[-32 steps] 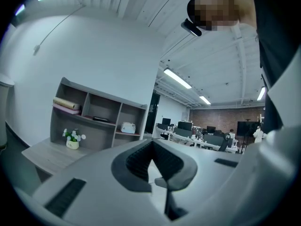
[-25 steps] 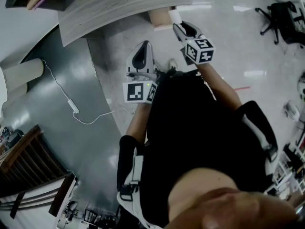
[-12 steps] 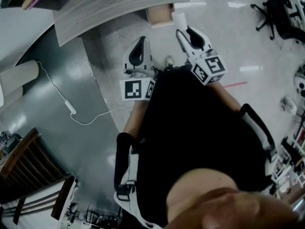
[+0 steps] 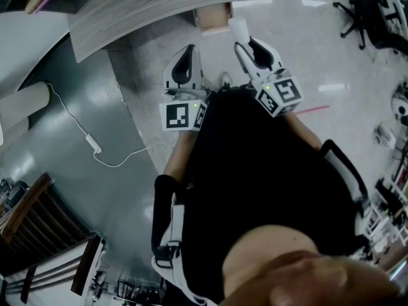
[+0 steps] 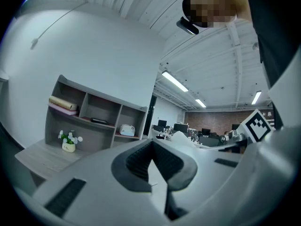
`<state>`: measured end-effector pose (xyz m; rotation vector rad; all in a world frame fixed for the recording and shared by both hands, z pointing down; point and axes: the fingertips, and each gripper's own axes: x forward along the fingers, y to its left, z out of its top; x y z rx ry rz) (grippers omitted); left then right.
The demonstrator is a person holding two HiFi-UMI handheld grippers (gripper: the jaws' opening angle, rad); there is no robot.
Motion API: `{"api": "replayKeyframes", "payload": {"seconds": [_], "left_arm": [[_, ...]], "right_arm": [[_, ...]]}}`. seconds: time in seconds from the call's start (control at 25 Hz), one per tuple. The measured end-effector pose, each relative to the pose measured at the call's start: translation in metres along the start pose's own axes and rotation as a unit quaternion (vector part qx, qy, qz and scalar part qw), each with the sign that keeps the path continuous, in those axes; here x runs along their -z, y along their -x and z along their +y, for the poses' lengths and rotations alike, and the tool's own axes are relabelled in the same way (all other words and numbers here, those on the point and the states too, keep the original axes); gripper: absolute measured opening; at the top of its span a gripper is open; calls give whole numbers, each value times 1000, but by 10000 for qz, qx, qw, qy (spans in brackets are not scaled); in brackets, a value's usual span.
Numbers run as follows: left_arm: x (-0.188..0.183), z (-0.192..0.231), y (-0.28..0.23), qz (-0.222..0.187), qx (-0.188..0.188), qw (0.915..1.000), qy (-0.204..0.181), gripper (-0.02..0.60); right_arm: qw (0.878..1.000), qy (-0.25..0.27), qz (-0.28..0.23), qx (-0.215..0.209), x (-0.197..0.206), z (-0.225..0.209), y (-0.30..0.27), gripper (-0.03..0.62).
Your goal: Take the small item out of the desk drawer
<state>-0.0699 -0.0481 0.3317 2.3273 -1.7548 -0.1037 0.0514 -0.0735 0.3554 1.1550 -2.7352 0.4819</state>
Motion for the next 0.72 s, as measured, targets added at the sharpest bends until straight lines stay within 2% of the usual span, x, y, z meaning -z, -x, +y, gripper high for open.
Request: {"api": "replayKeyframes", "payload": {"seconds": [0.72], "left_arm": [[7, 3, 3, 21, 70, 10000, -9, -2]], "right_arm": [[10000, -49, 3, 13, 8, 5, -3, 126]]}}
